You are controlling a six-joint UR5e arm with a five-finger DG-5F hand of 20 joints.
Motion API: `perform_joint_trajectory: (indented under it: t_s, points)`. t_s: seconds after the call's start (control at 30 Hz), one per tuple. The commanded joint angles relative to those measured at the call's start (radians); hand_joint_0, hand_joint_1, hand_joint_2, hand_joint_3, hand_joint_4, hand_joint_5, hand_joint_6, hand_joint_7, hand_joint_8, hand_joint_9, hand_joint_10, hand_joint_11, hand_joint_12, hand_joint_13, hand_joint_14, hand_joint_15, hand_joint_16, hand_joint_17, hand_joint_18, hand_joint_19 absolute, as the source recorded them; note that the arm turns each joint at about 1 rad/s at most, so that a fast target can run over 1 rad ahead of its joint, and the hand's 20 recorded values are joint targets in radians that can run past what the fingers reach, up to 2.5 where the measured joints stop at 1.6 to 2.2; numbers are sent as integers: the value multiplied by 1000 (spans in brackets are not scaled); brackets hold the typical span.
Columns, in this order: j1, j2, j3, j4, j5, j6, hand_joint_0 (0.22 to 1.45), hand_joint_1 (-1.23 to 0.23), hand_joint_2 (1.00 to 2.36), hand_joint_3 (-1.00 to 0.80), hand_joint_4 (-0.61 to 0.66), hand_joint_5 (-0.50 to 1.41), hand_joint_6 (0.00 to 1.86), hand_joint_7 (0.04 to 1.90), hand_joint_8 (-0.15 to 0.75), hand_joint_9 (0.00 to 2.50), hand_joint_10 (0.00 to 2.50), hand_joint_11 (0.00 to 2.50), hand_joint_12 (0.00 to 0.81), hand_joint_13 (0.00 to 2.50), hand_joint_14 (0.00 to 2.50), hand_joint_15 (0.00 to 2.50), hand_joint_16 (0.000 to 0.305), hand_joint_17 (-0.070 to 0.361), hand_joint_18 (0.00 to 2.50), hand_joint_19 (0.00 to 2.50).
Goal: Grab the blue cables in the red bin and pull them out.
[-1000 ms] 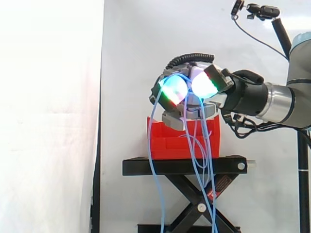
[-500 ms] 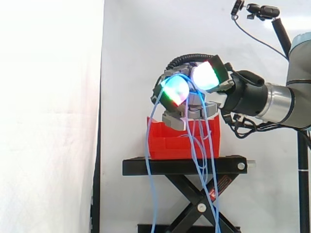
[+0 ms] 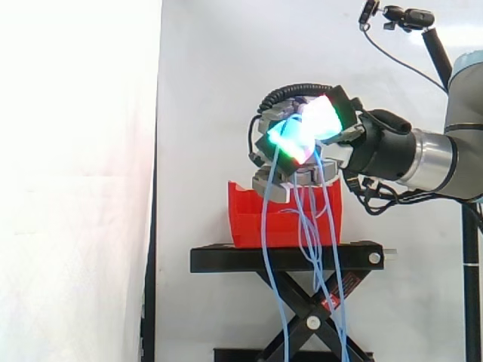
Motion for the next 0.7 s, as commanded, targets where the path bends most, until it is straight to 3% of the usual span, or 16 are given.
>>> perform_joint_trajectory:
  t_s: [0.0, 0.47, 0.57, 0.6, 0.67]
  points:
    - [-1, 1, 0, -1, -4, 0, 777, -940, 1000, -1000, 264, 1183, 5, 795, 64, 1460, 35, 1769, 401, 1699, 42, 1687, 44, 99, 1014, 1072]
    - [-1, 1, 0, 16, -13, -5, 843, -978, 1000, -1000, 263, 1171, 1, 853, 61, 1456, 33, 1793, 386, 1691, 0, 1730, 41, 92, 997, 1094]
    - [-1, -1, 0, 88, -37, -8, 838, -979, 1000, -1000, 265, 1167, 1, 849, 54, 1459, 33, 1801, 389, 1698, 0, 1718, 41, 92, 998, 1106]
    - [-1, -1, 0, 152, -62, -9, 837, -978, 1000, -1000, 265, 1166, 1, 848, 60, 1461, 33, 1783, 385, 1696, 0, 1727, 41, 92, 998, 1110]
    - [-2, 1, 0, 183, -80, -11, 837, -977, 1000, -1000, 266, 1164, 1, 847, 62, 1461, 34, 1797, 388, 1695, 0, 1737, 41, 92, 998, 1113]
